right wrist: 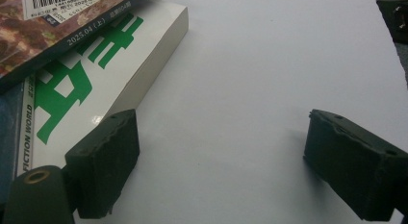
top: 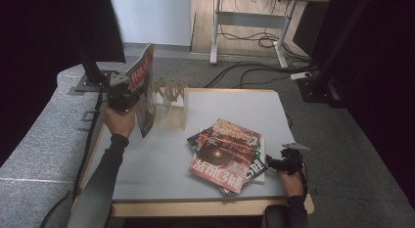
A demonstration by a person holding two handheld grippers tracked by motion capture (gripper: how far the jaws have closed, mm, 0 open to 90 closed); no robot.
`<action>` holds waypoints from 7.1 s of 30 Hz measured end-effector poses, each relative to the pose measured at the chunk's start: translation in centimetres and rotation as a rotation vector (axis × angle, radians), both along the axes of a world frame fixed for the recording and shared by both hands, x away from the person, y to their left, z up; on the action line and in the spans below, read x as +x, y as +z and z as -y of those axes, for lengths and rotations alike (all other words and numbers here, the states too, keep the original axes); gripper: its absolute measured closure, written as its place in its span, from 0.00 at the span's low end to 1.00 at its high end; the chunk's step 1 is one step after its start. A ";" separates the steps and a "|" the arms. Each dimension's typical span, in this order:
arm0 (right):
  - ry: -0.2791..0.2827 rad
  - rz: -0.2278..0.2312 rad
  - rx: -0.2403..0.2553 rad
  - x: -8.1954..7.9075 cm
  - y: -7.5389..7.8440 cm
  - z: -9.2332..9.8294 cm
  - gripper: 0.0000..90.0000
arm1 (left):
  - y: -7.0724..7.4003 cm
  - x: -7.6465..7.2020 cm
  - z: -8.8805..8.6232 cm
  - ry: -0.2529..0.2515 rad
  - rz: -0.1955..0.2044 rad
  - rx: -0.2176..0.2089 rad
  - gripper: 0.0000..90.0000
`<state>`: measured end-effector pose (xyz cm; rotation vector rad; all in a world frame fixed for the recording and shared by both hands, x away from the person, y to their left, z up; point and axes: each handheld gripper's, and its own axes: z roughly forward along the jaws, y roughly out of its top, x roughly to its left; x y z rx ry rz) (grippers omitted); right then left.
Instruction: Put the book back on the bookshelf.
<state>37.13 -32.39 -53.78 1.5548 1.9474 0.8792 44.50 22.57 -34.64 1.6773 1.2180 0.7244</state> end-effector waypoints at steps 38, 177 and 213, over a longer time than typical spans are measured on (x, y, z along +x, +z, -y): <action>-0.001 0.000 -0.001 0.0 0.0 0.0 0.13 | -5.8 -1.8 -5.9 0.231 0.055 -0.085 0.94; 0.002 0.002 -0.003 0.0 0.0 0.0 0.13 | -9.1 -7.6 -5.0 -0.129 -0.151 0.016 0.01; 0.002 0.001 -0.002 0.0 0.0 0.0 0.13 | -18.4 -9.1 1.1 -0.328 -0.360 0.163 0.00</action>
